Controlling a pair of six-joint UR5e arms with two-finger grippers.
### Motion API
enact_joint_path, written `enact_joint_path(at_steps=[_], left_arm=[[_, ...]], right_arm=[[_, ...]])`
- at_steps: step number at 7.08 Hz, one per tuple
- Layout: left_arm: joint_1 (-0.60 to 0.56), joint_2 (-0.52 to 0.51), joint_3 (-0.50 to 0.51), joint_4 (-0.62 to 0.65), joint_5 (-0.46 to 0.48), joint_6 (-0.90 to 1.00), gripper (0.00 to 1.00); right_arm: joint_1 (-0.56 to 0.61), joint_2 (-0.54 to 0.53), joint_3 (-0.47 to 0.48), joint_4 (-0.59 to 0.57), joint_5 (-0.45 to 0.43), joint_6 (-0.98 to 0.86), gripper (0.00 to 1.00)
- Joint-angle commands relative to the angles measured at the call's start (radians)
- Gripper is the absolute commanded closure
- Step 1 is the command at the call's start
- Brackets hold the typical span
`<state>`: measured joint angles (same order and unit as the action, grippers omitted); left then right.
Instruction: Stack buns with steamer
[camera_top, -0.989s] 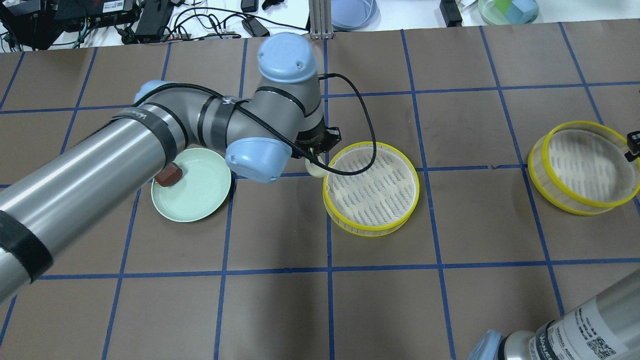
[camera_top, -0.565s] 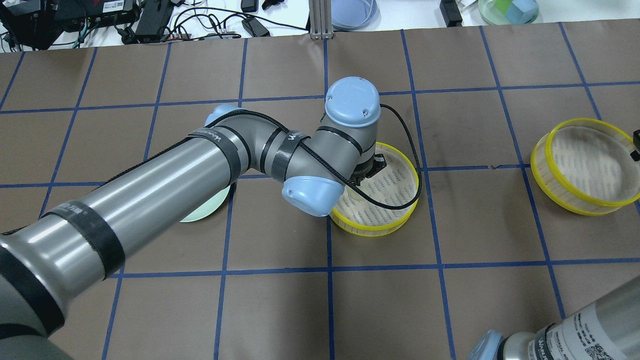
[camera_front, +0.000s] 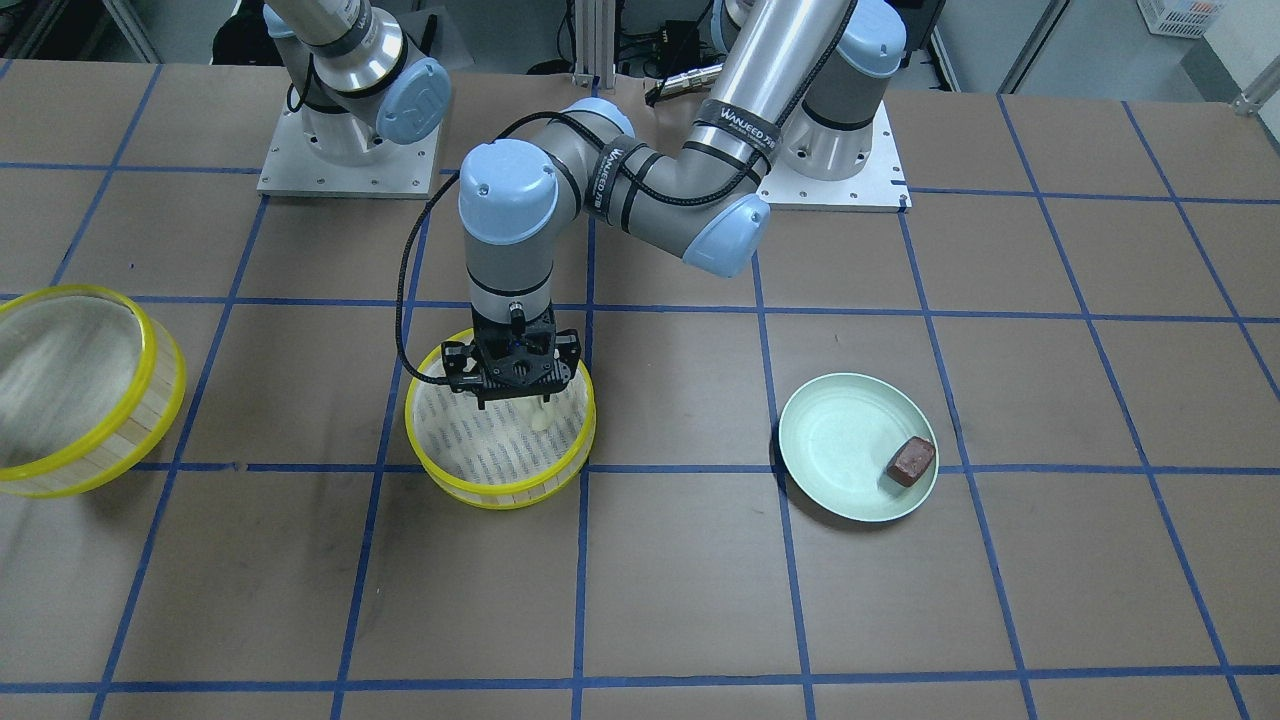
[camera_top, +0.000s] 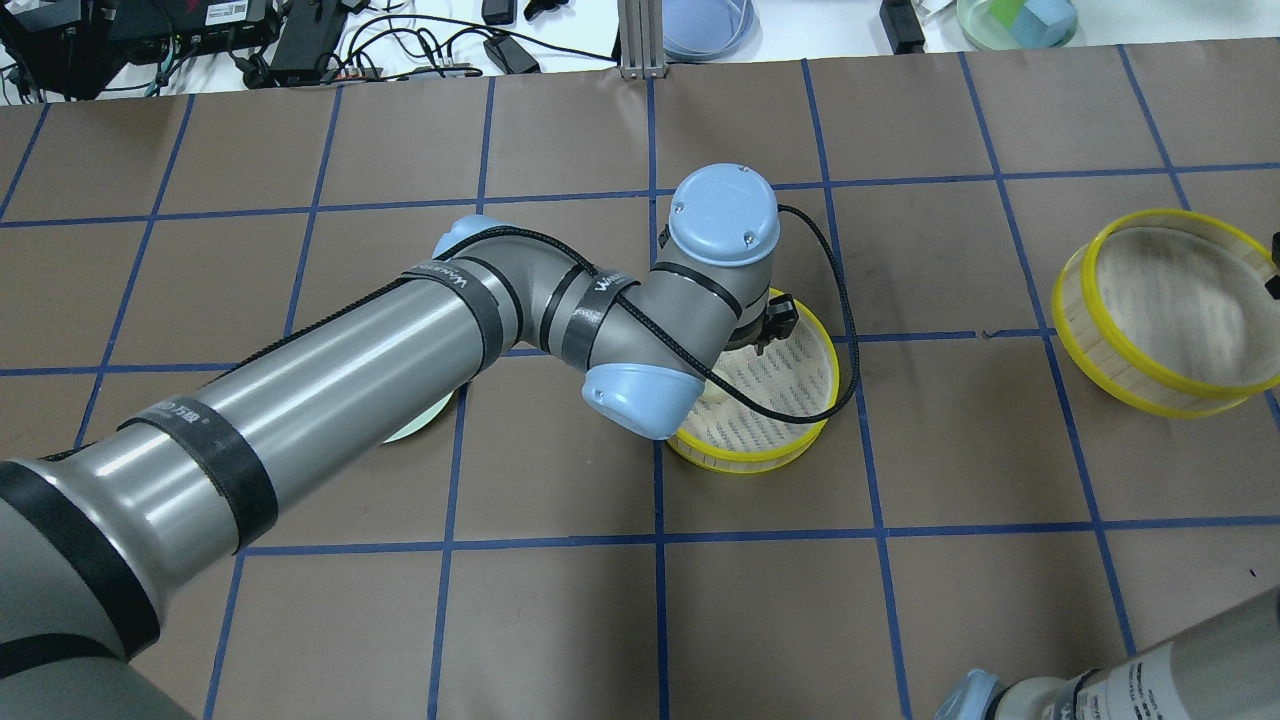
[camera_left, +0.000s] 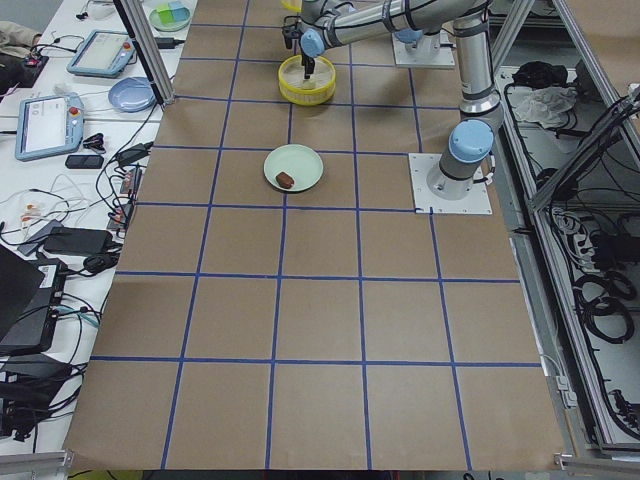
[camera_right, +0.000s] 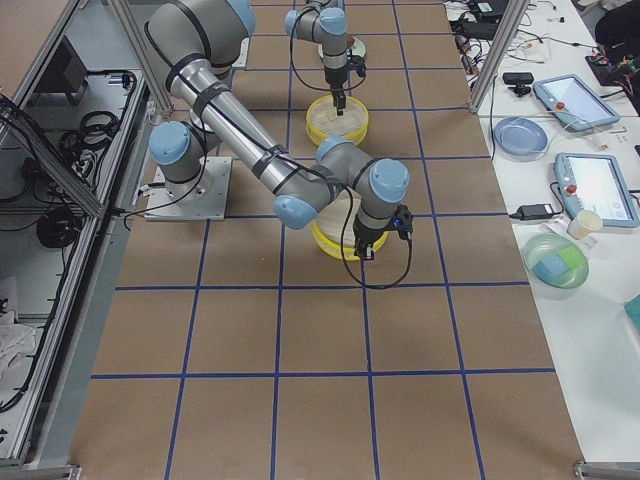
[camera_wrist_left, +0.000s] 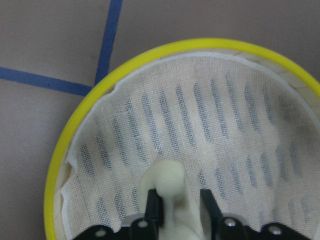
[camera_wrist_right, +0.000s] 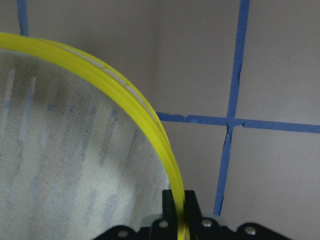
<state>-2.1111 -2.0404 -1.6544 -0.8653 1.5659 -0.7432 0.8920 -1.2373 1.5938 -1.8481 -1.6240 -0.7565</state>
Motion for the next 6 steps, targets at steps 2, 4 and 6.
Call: enact_joint_path(at_steps=[2,4,6], left_arm=[[0.057,0.096,0.010,-0.023,-0.003,0.054,0.01],[0.181,0.187,0.012,-0.139,-0.006,0.263,0.01],[0.355,0.247,0.010,-0.216,-0.007,0.461,0.00]], right_arm=[[0.166,-0.076,0.002,0.115,0.004,0.188,1.00],[0.284,-0.128,0.011,0.176,0.003,0.367,1.00],[0.443,-0.180,0.072,0.178,0.007,0.587,1.00]])
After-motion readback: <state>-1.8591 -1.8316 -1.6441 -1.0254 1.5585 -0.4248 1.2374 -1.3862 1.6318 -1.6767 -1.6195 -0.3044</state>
